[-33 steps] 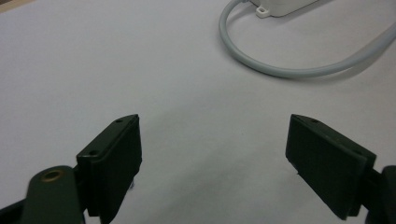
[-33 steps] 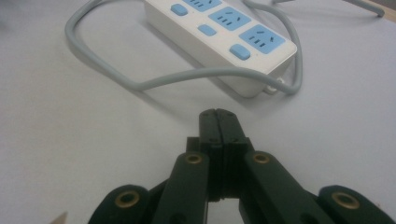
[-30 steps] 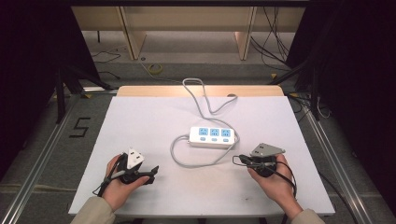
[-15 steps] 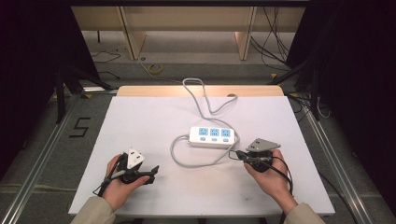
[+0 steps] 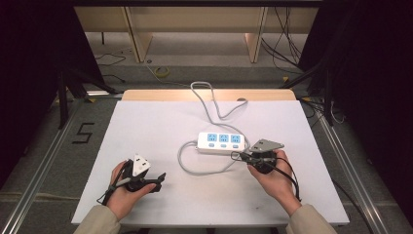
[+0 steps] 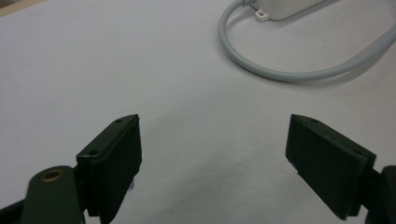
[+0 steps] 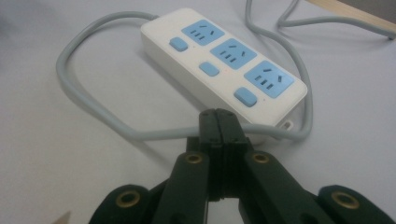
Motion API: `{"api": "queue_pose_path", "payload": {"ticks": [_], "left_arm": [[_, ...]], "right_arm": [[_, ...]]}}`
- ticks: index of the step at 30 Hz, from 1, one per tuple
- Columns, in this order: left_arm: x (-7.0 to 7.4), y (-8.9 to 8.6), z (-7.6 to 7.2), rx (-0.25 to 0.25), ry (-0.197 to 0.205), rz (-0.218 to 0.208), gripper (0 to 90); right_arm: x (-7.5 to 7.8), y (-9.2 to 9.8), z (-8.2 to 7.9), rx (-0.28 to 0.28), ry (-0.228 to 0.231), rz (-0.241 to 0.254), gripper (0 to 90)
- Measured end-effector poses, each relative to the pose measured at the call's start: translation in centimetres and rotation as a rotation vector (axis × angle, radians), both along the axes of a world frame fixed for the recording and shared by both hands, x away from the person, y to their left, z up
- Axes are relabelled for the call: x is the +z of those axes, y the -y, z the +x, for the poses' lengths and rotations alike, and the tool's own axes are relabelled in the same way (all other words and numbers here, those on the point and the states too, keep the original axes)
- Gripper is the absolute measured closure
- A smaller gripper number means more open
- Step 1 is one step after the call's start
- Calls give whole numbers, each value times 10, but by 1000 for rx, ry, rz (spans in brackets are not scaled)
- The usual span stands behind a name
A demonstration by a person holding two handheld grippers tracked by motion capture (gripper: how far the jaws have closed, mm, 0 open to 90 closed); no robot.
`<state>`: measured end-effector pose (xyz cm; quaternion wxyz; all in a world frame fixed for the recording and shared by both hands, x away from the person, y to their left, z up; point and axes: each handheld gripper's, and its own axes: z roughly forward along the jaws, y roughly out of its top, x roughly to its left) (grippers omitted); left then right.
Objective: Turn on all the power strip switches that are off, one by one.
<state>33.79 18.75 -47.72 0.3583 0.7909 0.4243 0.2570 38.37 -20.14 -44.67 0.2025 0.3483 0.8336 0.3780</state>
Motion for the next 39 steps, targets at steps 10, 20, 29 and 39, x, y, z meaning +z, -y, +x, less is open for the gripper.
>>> {"api": "queue_pose_path", "payload": {"ticks": [10,20,29,39], "left_arm": [[0,0,0,-1,0,-1,183],[0,1,0,-1,2,-5,183],[0,1,1,-2,3,-4,183],[1,0,1,-2,2,-1,183]], "right_arm": [[4,-9,6,4,5,-7,900],[5,-18,11,9,4,-18,900],[9,-23,17,12,-2,-31,900],[10,-32,23,15,-7,-36,900]]}}
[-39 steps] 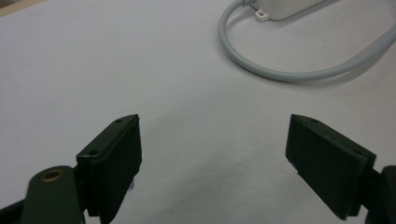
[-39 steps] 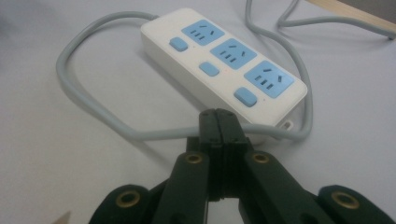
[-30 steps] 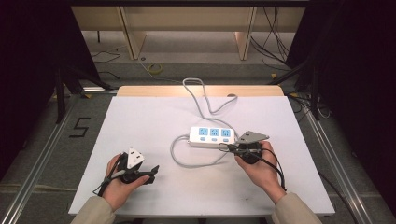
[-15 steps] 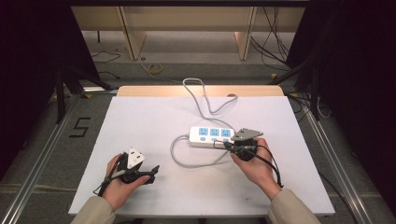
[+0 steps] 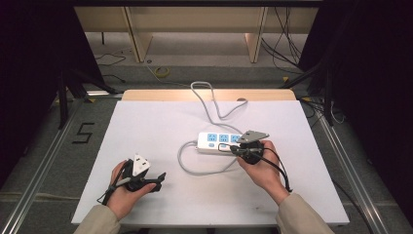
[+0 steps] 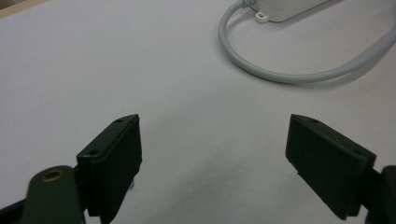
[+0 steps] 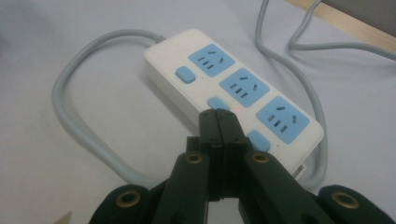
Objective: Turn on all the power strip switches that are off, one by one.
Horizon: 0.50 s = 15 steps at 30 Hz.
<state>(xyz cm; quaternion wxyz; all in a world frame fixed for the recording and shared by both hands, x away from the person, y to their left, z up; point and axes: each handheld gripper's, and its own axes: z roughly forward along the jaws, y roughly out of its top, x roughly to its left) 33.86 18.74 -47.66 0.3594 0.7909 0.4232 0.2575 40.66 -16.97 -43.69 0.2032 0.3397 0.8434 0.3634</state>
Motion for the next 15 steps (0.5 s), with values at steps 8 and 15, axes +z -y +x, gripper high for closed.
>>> {"api": "queue_pose_path", "payload": {"ticks": [8,15], "left_arm": [[0,0,0,3,2,-6,183],[0,0,0,2,3,-4,183]], "right_arm": [[3,-7,5,4,2,-9,900],[4,-12,9,5,-2,-14,900]]}}
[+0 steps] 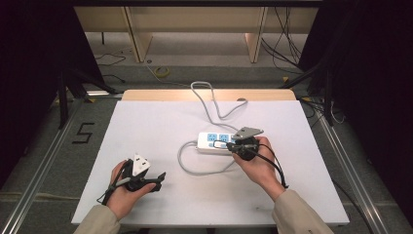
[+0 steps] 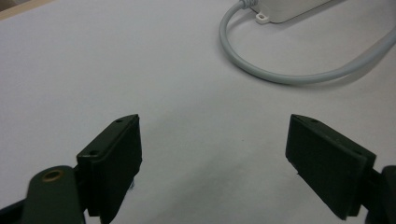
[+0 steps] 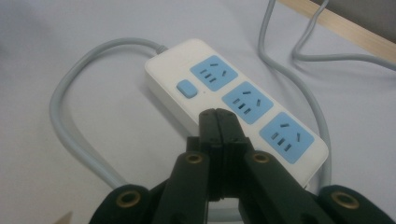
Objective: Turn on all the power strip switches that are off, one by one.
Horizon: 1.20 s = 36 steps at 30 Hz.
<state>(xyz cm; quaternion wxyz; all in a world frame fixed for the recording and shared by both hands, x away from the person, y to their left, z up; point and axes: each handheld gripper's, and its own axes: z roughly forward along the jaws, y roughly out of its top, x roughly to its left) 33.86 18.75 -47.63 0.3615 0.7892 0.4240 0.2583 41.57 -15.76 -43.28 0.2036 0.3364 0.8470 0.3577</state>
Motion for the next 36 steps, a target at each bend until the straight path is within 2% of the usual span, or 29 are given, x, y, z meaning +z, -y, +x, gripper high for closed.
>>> {"api": "queue_pose_path", "payload": {"ticks": [23,36], "left_arm": [[0,-1,0,1,1,1,184],[0,0,0,1,1,3,184]], "right_arm": [[-1,-10,9,-2,-12,-5,900],[2,-16,16,0,-22,-27,900]]}}
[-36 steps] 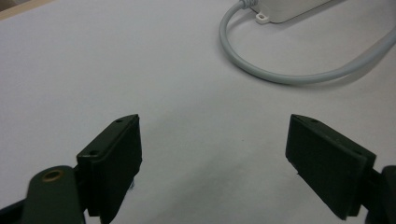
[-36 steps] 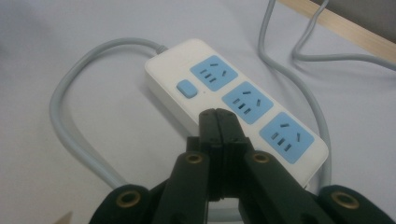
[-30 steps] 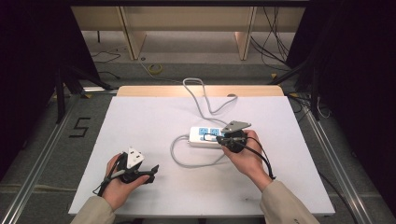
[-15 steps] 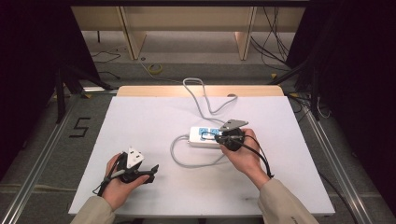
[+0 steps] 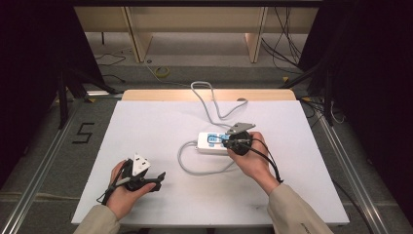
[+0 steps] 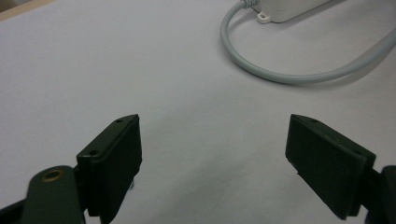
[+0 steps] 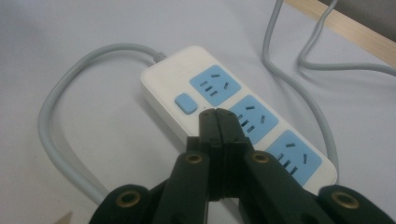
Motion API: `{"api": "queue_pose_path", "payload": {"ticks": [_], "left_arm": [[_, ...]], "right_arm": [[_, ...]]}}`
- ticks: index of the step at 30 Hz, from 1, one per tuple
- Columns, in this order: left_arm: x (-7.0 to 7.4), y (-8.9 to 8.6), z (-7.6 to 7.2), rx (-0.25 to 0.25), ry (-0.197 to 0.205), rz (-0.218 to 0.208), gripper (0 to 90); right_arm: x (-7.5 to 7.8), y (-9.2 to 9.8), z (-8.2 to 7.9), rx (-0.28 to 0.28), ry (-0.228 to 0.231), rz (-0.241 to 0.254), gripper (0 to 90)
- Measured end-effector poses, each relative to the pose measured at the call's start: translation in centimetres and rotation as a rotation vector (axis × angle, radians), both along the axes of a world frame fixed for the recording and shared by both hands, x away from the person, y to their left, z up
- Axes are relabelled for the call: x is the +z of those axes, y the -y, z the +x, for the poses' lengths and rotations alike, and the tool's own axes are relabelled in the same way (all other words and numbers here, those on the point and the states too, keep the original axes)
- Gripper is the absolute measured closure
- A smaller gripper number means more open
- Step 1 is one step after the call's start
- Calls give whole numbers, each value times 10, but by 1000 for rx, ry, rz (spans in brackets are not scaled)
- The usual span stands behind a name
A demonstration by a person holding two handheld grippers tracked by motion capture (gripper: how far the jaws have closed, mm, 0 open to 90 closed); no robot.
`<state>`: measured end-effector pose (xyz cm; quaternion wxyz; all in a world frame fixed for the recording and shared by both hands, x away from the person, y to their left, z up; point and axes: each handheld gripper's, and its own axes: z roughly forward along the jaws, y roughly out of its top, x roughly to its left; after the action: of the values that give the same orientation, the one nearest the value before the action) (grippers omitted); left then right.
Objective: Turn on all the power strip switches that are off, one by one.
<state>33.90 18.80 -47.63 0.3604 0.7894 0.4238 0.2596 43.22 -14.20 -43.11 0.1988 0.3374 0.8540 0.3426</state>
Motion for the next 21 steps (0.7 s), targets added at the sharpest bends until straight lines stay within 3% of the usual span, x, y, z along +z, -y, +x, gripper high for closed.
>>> {"api": "queue_pose_path", "payload": {"ticks": [21], "left_arm": [[0,0,0,-2,1,2,184]], "right_arm": [[-2,-11,12,4,-22,-9,900]]}}
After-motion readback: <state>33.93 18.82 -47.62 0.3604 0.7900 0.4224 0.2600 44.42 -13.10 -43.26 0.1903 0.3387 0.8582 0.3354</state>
